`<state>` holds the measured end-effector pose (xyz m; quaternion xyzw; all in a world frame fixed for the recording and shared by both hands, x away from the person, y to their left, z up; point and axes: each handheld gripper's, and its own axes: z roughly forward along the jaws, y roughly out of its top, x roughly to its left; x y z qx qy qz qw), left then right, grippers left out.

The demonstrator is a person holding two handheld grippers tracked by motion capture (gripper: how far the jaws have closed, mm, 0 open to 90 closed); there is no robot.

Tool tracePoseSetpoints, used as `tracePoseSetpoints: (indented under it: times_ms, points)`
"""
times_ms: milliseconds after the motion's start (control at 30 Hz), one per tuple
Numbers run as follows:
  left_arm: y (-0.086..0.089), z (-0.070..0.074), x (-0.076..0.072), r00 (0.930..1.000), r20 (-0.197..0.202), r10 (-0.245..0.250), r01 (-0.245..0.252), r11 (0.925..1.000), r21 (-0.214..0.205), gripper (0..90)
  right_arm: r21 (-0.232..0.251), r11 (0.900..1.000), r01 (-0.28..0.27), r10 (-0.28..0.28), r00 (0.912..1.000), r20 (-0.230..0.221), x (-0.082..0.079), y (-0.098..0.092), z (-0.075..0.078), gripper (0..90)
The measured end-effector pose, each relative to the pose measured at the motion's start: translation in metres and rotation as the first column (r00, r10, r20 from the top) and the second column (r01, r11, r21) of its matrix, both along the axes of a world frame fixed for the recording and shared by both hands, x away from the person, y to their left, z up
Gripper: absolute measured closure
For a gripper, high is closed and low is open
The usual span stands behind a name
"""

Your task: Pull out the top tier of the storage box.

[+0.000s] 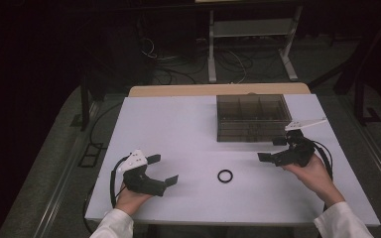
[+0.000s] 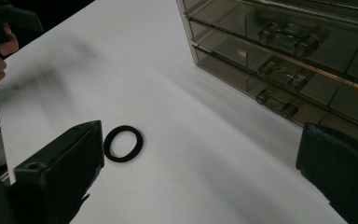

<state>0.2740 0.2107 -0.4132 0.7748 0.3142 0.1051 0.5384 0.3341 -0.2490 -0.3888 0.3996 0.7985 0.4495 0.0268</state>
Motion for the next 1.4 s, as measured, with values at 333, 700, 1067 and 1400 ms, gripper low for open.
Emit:
tracePoseSetpoints:
  times_ms: [333,700,1067,1400]
  points:
    - [0.0,0.0,0.0,1.0,-0.001,-0.002,0.002,1.0,-0.002,0.0,-0.011,0.9999,-0.01,0.01,0.9998,-0.014,0.017,0.004,0.004,0.5]
    - [0.0,0.0,0.0,1.0,-0.001,-0.007,0.007,1.0,-0.001,0.0,0.041,0.9991,0.007,-0.004,0.9981,-0.061,0.032,0.002,-0.001,0.4]
    - [-0.001,-0.001,0.0,1.0,-0.001,-0.009,0.009,1.0,0.001,0.0,0.098,0.9947,0.031,-0.021,0.9941,-0.106,0.038,0.003,-0.008,0.5]
    - [-0.001,0.0,0.0,0.9999,0.001,-0.011,0.011,0.9999,0.003,0.0,0.178,0.9784,0.105,-0.075,0.9835,-0.165,0.043,0.007,-0.013,0.5]
